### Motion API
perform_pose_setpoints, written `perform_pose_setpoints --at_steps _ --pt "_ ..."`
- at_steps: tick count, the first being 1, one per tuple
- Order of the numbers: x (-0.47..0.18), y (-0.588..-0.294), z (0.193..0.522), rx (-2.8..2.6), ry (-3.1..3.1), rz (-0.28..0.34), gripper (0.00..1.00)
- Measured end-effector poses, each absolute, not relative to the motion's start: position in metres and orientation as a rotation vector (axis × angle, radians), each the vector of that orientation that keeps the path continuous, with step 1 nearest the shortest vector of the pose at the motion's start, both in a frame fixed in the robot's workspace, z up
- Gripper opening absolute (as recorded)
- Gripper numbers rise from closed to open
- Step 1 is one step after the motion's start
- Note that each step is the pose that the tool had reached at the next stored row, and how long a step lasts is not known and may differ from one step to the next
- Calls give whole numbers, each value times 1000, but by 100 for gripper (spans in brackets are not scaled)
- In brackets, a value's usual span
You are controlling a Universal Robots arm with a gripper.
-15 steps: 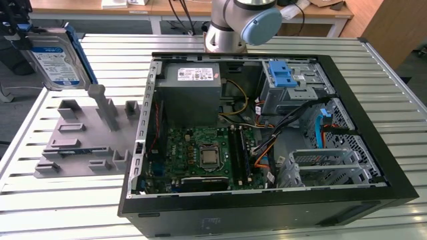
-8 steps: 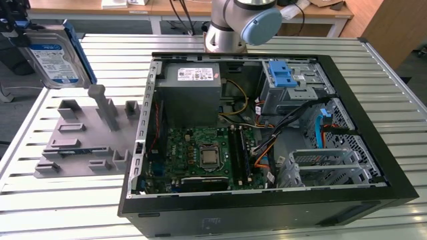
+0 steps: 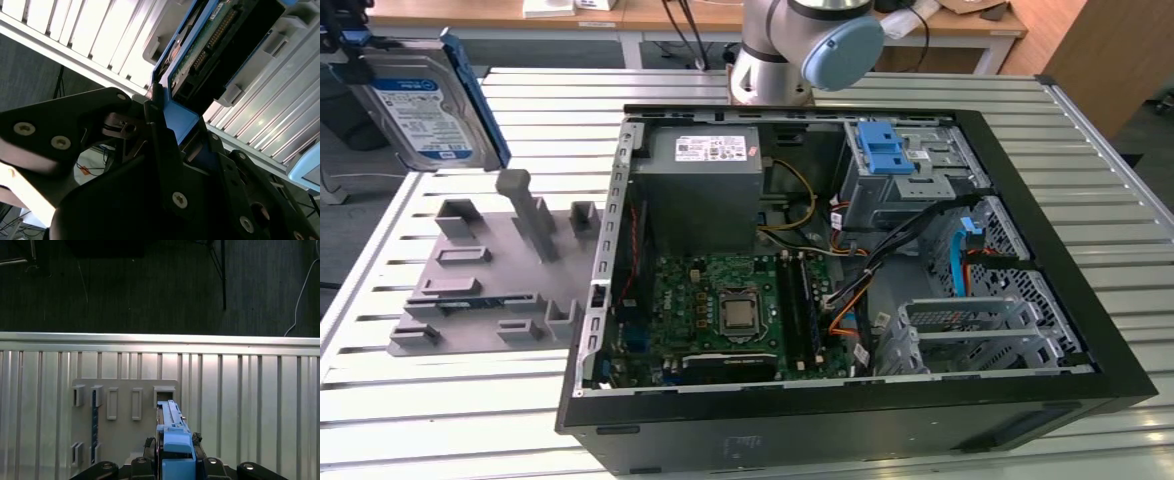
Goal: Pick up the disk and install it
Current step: 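Pick up the disk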
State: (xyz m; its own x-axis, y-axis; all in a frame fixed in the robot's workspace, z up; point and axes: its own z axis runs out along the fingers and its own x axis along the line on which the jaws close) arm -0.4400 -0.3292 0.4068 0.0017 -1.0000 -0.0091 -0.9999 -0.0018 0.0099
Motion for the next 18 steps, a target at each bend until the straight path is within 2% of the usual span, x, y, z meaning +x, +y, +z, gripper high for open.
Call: perform_pose_setpoints --at_steps 18 --pt "-440 -329 430 2223 -2219 -21 36"
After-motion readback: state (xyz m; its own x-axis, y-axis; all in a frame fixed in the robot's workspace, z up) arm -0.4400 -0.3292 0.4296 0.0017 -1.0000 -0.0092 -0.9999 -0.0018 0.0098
